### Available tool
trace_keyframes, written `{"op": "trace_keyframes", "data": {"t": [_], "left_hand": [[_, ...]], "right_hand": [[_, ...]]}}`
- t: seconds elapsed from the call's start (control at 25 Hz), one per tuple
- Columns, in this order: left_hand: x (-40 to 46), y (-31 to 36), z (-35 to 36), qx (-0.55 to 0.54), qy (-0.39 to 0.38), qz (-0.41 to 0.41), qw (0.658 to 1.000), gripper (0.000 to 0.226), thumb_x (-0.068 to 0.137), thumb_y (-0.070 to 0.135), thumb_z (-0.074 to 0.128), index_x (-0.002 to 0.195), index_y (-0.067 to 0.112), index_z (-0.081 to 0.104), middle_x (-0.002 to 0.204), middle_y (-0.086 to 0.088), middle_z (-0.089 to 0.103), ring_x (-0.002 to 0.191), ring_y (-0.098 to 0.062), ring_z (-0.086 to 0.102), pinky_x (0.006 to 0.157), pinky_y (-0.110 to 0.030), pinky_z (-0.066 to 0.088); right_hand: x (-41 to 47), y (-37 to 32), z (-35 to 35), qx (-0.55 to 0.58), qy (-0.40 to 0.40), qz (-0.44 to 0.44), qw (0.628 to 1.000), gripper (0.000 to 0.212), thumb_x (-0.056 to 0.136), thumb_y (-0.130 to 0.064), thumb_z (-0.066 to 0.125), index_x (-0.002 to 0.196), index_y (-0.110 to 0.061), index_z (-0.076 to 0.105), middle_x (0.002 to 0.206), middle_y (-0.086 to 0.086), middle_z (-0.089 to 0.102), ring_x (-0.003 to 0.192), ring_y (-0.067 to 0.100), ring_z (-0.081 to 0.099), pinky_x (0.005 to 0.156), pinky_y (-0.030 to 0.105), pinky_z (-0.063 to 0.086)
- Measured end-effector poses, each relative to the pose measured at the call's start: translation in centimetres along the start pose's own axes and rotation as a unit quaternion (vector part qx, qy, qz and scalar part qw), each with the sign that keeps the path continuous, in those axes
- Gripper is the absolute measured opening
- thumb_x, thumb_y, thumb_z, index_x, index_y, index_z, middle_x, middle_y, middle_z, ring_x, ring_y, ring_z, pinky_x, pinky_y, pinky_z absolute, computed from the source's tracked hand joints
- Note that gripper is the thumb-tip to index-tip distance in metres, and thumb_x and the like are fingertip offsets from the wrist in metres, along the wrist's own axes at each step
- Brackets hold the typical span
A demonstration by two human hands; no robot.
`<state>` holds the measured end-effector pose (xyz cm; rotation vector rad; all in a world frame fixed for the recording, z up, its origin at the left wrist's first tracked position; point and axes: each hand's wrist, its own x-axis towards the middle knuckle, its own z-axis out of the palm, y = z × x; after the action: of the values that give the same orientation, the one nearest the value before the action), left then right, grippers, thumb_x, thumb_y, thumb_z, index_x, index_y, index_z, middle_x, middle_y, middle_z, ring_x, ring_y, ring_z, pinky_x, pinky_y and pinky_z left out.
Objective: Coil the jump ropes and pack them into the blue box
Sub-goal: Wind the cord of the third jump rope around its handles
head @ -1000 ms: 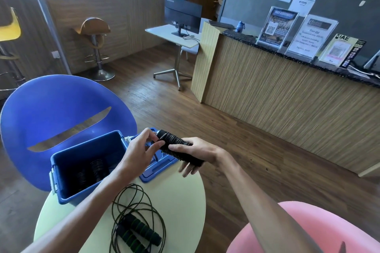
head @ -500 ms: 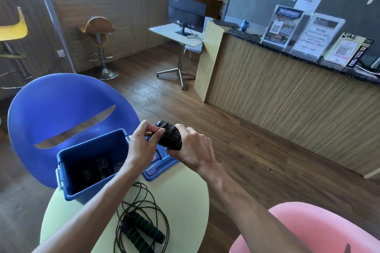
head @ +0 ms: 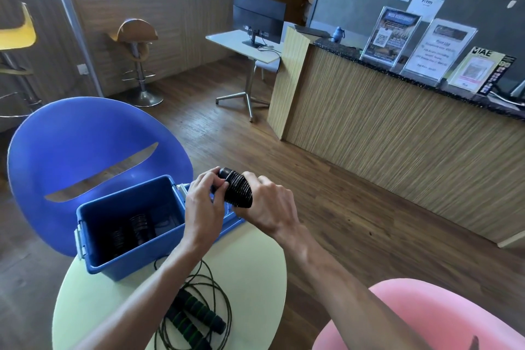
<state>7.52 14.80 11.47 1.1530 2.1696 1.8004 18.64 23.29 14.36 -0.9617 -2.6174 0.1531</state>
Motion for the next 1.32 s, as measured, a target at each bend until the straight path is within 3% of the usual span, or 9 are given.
{"op": "trace_keyframes", "data": {"t": [0.08, 0.16, 0.24, 0.36, 0.56, 0.88, 1.04, 1.2, 1.32], "left_hand": [[-0.3, -0.1, 0.1, 0.045, -0.022, 0.016, 0.999, 0.003, 0.093, 0.012, 0.061, 0.090, 0.012, 0.063, 0.132, -0.001, 0.059, 0.118, -0.017, 0.050, 0.099, -0.031, 0.041], [-0.5, 0.0, 0.0, 0.078, -0.051, 0.031, 0.995, 0.008, 0.090, 0.014, 0.065, 0.096, 0.008, 0.065, 0.138, -0.003, 0.054, 0.124, -0.020, 0.046, 0.098, -0.020, 0.031], [-0.3, -0.1, -0.3, 0.089, -0.069, 0.044, 0.993, 0.012, 0.087, 0.012, 0.069, 0.097, 0.006, 0.067, 0.139, -0.005, 0.053, 0.127, -0.022, 0.044, 0.097, -0.018, 0.028], [0.7, -0.2, -1.0, 0.094, -0.083, 0.067, 0.990, 0.009, 0.086, 0.012, 0.071, 0.092, 0.006, 0.069, 0.136, -0.004, 0.054, 0.126, -0.022, 0.042, 0.097, -0.021, 0.030], [0.8, -0.2, -1.2, 0.158, -0.082, 0.099, 0.979, 0.005, 0.090, 0.014, 0.065, 0.091, 0.009, 0.065, 0.130, 0.001, 0.056, 0.117, -0.023, 0.046, 0.090, -0.037, 0.040], [0.3, -0.5, -0.1, 0.320, -0.057, 0.088, 0.942, 0.030, 0.086, 0.025, 0.035, 0.095, 0.007, 0.057, 0.119, -0.007, 0.049, 0.113, -0.027, 0.042, 0.092, -0.042, 0.034], [0.2, -0.7, 0.4, 0.279, -0.065, 0.059, 0.956, 0.022, 0.088, 0.020, 0.037, 0.092, 0.008, 0.055, 0.120, -0.005, 0.046, 0.113, -0.021, 0.033, 0.092, -0.034, 0.025], [-0.2, -0.6, 1.1, 0.173, -0.042, -0.034, 0.984, 0.017, 0.095, 0.017, 0.042, 0.086, 0.009, 0.055, 0.122, 0.001, 0.045, 0.105, -0.010, 0.027, 0.090, -0.027, 0.022], [-0.2, -0.5, 1.0, 0.121, -0.036, -0.066, 0.990, 0.024, 0.093, 0.027, 0.041, 0.084, 0.013, 0.058, 0.124, 0.005, 0.046, 0.102, -0.008, 0.028, 0.087, -0.029, 0.023]], "right_hand": [[0.1, 0.2, -0.1, -0.011, 0.004, 0.006, 1.000, 0.049, 0.080, -0.051, 0.065, 0.121, -0.026, 0.054, 0.092, 0.000, 0.063, 0.078, 0.032, 0.068, 0.059, 0.035, 0.042], [-0.1, 0.4, -0.1, -0.012, 0.001, 0.009, 1.000, 0.052, 0.081, -0.052, 0.065, 0.124, -0.025, 0.053, 0.093, 0.000, 0.063, 0.079, 0.032, 0.068, 0.059, 0.034, 0.041], [-0.3, 0.6, 0.0, -0.010, -0.006, 0.011, 1.000, 0.057, 0.080, -0.054, 0.065, 0.128, -0.025, 0.052, 0.095, 0.001, 0.064, 0.080, 0.032, 0.068, 0.062, 0.035, 0.045], [-0.2, 0.7, -0.2, -0.008, -0.014, 0.013, 1.000, 0.057, 0.079, -0.054, 0.066, 0.126, -0.025, 0.052, 0.096, 0.000, 0.063, 0.082, 0.032, 0.068, 0.064, 0.035, 0.046], [-0.2, 0.5, -0.2, -0.011, -0.010, 0.008, 1.000, 0.053, 0.079, -0.054, 0.066, 0.121, -0.025, 0.053, 0.094, 0.000, 0.063, 0.080, 0.032, 0.068, 0.065, 0.037, 0.049], [-0.3, -0.4, 0.7, -0.027, 0.003, 0.002, 1.000, 0.056, 0.081, -0.060, 0.065, 0.121, -0.023, 0.056, 0.092, 0.003, 0.065, 0.077, 0.034, 0.068, 0.059, 0.034, 0.038], [-0.4, -0.3, 0.8, -0.030, -0.010, 0.005, 0.999, 0.056, 0.081, -0.060, 0.065, 0.122, -0.022, 0.055, 0.094, 0.004, 0.065, 0.080, 0.034, 0.069, 0.061, 0.035, 0.040], [-0.7, -0.4, 1.1, -0.028, -0.019, 0.005, 0.999, 0.050, 0.085, -0.055, 0.061, 0.122, -0.022, 0.054, 0.094, 0.003, 0.065, 0.081, 0.034, 0.069, 0.063, 0.036, 0.044], [-0.8, -0.6, 1.3, -0.025, -0.013, 0.022, 0.999, 0.047, 0.085, -0.055, 0.058, 0.118, -0.022, 0.054, 0.091, 0.002, 0.064, 0.077, 0.035, 0.069, 0.062, 0.037, 0.048]]}}
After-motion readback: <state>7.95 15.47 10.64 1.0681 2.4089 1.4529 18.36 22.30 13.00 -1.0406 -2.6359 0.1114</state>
